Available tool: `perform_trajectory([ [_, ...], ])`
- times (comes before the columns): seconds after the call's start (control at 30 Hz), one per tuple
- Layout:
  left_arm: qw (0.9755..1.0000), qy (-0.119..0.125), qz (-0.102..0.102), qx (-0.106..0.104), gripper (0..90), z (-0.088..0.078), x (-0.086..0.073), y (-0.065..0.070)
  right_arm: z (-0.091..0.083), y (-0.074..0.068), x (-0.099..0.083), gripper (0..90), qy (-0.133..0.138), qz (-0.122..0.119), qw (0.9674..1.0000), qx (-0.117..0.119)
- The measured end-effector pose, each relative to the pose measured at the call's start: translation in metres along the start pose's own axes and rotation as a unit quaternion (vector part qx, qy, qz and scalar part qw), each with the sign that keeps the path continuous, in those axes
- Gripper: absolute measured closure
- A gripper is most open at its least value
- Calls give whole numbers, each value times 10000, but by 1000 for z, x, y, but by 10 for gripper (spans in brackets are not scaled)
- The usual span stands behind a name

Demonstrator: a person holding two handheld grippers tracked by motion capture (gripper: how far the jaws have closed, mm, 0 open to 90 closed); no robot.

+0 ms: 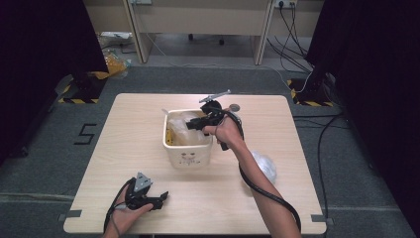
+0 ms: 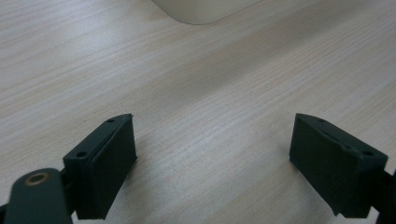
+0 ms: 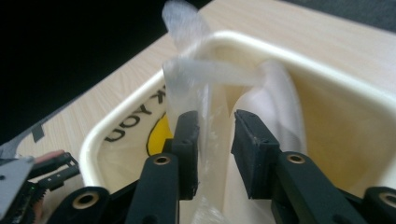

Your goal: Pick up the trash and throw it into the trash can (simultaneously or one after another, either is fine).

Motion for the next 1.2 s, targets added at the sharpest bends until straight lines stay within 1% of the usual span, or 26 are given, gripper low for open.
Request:
perform_trajectory([
  [0.13,10000,-2,0,1,136,0,0,0,-19,4,5,658,227,35,9997,-46],
  [0.23,10000,28,-7,8,136,0,0,0,-34,6,6,640,412,50,9991,-23],
  [0.33,10000,33,-9,10,136,0,0,0,-51,10,4,620,548,28,9985,-38],
  [0.43,10000,26,-8,10,136,0,0,0,-67,16,-1,602,669,102,9977,-99],
  [0.57,10000,16,-8,2,136,0,0,0,-88,25,-15,578,810,169,9964,-166],
  [0.7,10000,16,-11,3,136,0,0,0,-105,34,-33,574,833,217,9960,-252],
  [0.77,10000,17,-12,6,136,0,0,0,-111,39,-41,572,859,291,9954,-297],
  [0.97,10000,22,-14,8,135,0,0,0,-126,50,-65,560,929,379,9942,-395],
  [1.1,10000,20,-6,12,135,0,0,0,-132,55,-82,539,967,430,9933,-468],
  [1.2,10000,26,-6,11,135,0,0,0,-136,58,-94,527,965,433,9928,-567],
])
Point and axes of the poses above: each handheld gripper's, and its own axes: z roughly forward along the jaws, x roughly out of its top, y roughly to its right, the point moved 2 cm from there along z, roughly forward along the jaws, and after that the axes turned 7 degrees about -x, right-handed, at the moved point
